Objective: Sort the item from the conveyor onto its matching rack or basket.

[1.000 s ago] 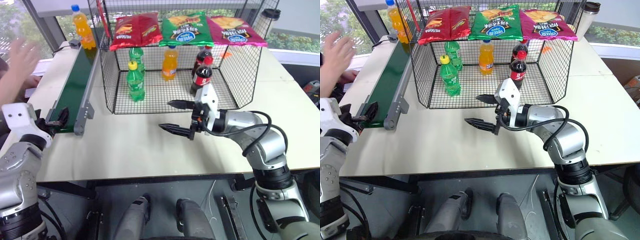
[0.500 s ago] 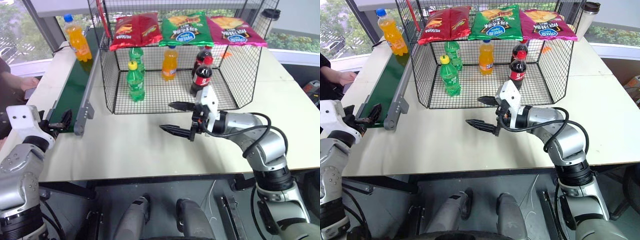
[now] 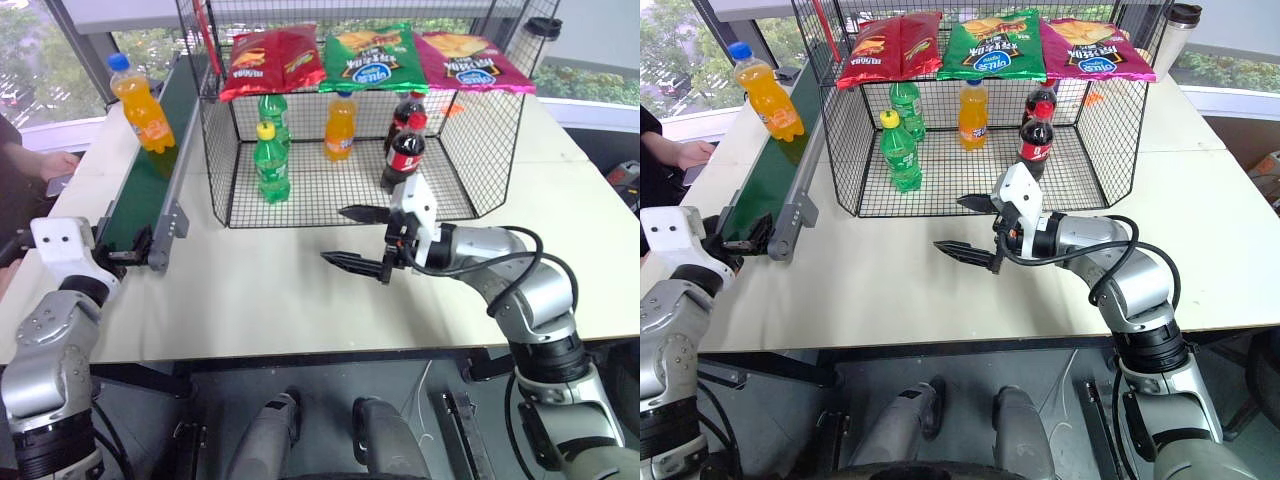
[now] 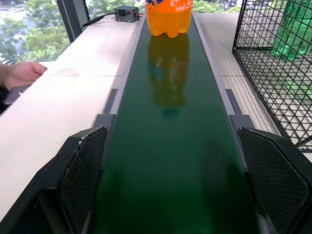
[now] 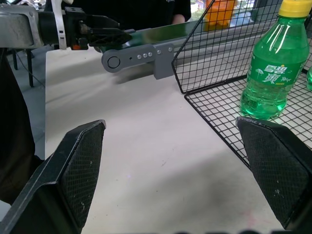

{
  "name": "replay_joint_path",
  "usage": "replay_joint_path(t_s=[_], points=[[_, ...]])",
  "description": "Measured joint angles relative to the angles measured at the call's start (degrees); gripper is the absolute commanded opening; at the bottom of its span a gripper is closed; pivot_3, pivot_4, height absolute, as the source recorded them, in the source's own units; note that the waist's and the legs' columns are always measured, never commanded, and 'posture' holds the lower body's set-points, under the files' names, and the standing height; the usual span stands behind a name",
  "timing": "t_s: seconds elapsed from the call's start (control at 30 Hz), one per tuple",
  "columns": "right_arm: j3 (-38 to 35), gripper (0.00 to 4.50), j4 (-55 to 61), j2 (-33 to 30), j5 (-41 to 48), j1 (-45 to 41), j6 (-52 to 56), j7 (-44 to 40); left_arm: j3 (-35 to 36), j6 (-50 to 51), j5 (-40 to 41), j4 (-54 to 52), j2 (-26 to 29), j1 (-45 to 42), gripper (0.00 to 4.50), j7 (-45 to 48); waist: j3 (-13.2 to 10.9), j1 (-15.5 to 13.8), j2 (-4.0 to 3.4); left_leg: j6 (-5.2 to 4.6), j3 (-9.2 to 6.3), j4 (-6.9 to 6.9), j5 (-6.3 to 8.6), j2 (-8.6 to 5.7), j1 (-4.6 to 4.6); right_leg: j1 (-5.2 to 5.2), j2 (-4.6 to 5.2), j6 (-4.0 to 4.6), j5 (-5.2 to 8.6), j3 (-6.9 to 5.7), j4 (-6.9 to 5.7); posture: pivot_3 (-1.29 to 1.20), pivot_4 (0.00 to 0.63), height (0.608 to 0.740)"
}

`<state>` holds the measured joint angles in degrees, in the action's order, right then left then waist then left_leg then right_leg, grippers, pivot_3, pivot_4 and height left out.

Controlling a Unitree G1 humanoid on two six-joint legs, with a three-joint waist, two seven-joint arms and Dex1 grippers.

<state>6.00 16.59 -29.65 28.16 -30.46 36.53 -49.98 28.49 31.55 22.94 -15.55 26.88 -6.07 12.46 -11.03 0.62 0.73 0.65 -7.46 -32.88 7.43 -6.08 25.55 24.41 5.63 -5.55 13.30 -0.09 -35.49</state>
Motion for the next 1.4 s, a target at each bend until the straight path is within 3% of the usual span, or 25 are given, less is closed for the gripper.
replay_joint_path(t_s=[1.07,1.23,1.4], points=[[0.4,4.44,0.0,-0.2,-0.5,0.8,-0.3,0.6,0.3,-1.2,1.4,3.9,-0.5,-5.6,4.5,-3.2,0.0,0.0,0.01,0.0,0.01,0.0,0.0,-0.01,-0.02,-0.01,-0.02,-0.01,-0.01,-0.02,-0.01,0.0,0.15,0.738],[0.4,4.5,0.0,-0.5,-0.6,1.2,-0.3,0.7,-0.2,-1.9,2.9,4.1,-0.3,-5.2,3.0,0.6,0.0,-0.1,0.0,0.0,0.0,0.0,0.0,-0.01,-0.01,0.0,-0.02,-0.01,-0.02,-0.03,-0.01,0.0,0.15,0.738],[0.4,4.5,0.1,-0.7,-0.6,1.2,-0.3,0.8,-0.2,0.2,7.6,2.8,-0.4,-5.1,3.0,3.7,0.0,-0.1,0.01,0.0,-0.01,0.0,0.0,-0.01,0.0,-0.02,-0.02,-0.01,-0.01,-0.03,0.0,0.0,0.15,0.738]])
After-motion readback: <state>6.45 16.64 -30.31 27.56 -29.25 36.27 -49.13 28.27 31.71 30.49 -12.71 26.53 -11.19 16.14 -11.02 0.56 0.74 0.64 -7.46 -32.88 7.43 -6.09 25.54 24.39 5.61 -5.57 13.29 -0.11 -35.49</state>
